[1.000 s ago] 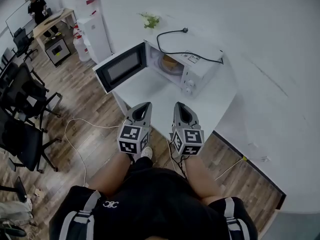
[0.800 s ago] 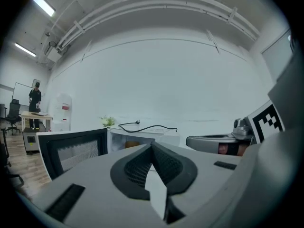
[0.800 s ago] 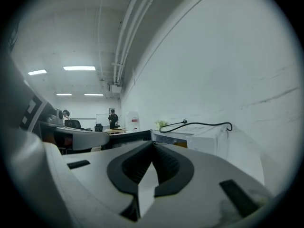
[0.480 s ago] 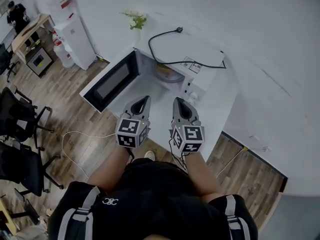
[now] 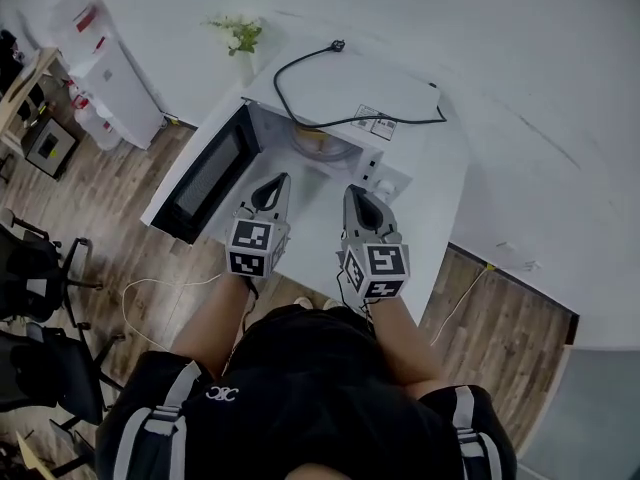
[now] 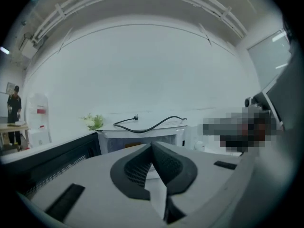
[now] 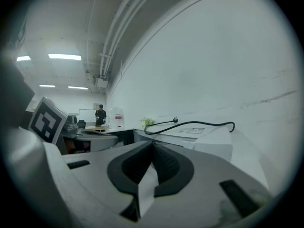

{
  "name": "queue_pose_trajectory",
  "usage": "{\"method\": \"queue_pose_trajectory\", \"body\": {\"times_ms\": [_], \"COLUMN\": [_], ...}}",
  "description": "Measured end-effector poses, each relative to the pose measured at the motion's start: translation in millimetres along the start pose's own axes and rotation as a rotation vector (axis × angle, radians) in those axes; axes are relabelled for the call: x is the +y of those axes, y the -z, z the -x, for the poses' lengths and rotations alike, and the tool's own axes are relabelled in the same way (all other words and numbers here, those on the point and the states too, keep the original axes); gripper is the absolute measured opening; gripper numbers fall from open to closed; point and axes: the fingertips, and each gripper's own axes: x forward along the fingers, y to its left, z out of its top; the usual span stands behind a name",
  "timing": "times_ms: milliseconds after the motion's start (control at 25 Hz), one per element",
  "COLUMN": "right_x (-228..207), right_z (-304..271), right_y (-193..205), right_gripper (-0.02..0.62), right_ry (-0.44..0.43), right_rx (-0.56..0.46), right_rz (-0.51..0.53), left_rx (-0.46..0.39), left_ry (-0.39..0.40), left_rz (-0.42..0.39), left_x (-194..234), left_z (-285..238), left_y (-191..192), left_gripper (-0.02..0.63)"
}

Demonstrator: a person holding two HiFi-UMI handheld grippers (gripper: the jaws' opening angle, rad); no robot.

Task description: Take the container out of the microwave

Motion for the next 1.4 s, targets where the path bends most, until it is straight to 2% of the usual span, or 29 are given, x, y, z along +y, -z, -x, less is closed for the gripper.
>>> {"method": "queue_pose_trajectory", "body": {"times_ms": [200, 320, 400, 480, 560, 600, 760, 1080, 1280, 1400], "right_x": [-12, -16, -20, -26, -31, -33, -41, -63, -78, -83], "right_z": [0, 2, 4, 7, 9, 9, 12, 33, 46, 54], "right_y": [15, 24, 28, 33, 36, 38, 36, 36, 38, 42], "right_gripper": [0.003, 0.003, 0.003, 0.003, 0.005, 0.005, 0.005, 0.005, 0.005, 0.005], "right_ry": [0.02, 0.027, 0.038, 0.052, 0.068, 0.075, 0.102, 0.176, 0.226, 0.245], "right_rx": [0.027, 0.042, 0.045, 0.05, 0.056, 0.057, 0.051, 0.07, 0.085, 0.101], "right_rz": [-0.043, -0.053, -0.053, -0.06, -0.065, -0.067, -0.067, -0.054, -0.046, -0.045], "left_rx": [0.03, 0.05, 0.073, 0.104, 0.131, 0.138, 0.163, 0.22, 0.286, 0.326], "left_ry": [0.002, -0.005, -0.012, -0.018, -0.013, -0.001, 0.051, 0.076, 0.05, 0.052], "left_rz": [-0.082, -0.184, -0.282, -0.432, -0.589, -0.638, -0.695, -0.88, -0.948, -0.961], "left_x": [19, 28, 31, 29, 23, 20, 11, 10, 22, 29], "left_z": [-19, -29, -38, -46, -54, -58, -80, -131, -170, -189], "left_y": [5, 12, 20, 29, 37, 40, 47, 63, 86, 101], "left_gripper": [0.011, 0.011, 0.011, 0.017, 0.057, 0.069, 0.097, 0.097, 0.097, 0.097]}}
